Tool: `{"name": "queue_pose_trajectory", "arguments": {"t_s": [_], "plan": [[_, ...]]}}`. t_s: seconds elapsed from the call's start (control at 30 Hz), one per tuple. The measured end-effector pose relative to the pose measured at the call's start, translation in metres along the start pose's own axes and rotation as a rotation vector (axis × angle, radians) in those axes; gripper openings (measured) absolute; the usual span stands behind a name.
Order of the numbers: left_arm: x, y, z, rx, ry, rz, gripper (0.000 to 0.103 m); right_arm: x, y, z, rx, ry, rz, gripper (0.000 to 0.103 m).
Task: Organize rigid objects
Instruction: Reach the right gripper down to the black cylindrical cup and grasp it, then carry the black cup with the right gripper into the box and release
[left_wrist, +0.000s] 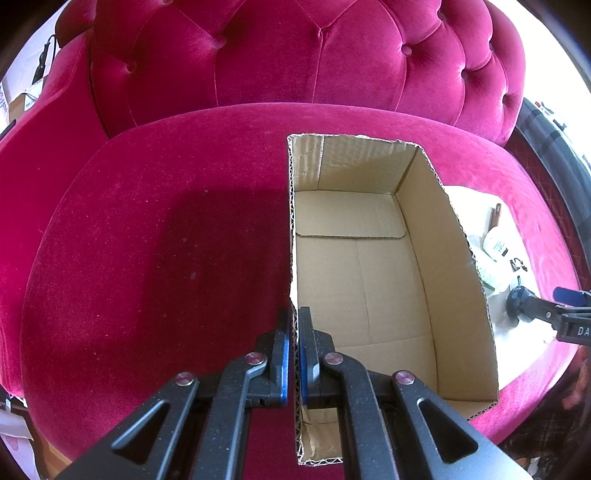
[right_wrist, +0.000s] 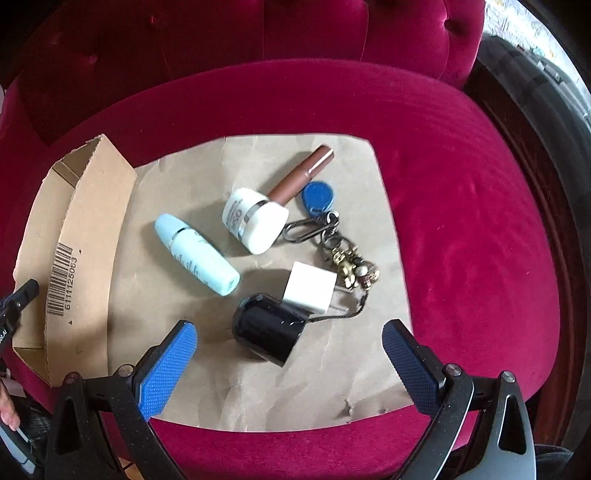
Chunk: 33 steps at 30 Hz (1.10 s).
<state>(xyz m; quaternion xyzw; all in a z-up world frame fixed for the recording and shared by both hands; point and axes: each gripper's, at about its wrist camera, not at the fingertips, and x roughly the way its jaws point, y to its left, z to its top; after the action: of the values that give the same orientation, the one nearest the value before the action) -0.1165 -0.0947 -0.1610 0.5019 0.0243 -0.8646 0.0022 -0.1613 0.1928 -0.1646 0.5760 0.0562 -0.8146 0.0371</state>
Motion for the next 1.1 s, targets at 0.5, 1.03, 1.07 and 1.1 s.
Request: {"name": "queue_pose_trajectory", "arguments": {"t_s": [0.5, 1.03, 1.07, 1.1], "plan": [[-0.001, 0.007, -0.002, 0.0, -0.003, 0.0, 0.004, 0.02, 0.004, 0.002, 0.014, 0.091, 0.054, 0.045], [-0.007, 0.012, -0.006, 0.003, -0.004, 0.004, 0.004, 0.008, 0.007, 0.006, -0.016, 0.055, 0.078, 0.039], [-0.007, 0.013, -0.006, 0.004, -0.004, 0.004, 0.004, 0.007, 0.007, 0.007, -0.02, 0.052, 0.076, 0.039], [-0.007, 0.013, -0.006, 0.002, -0.004, 0.004, 0.004, 0.005, 0.008, 0.008, -0.025, 0.047, 0.074, 0.039]]}}
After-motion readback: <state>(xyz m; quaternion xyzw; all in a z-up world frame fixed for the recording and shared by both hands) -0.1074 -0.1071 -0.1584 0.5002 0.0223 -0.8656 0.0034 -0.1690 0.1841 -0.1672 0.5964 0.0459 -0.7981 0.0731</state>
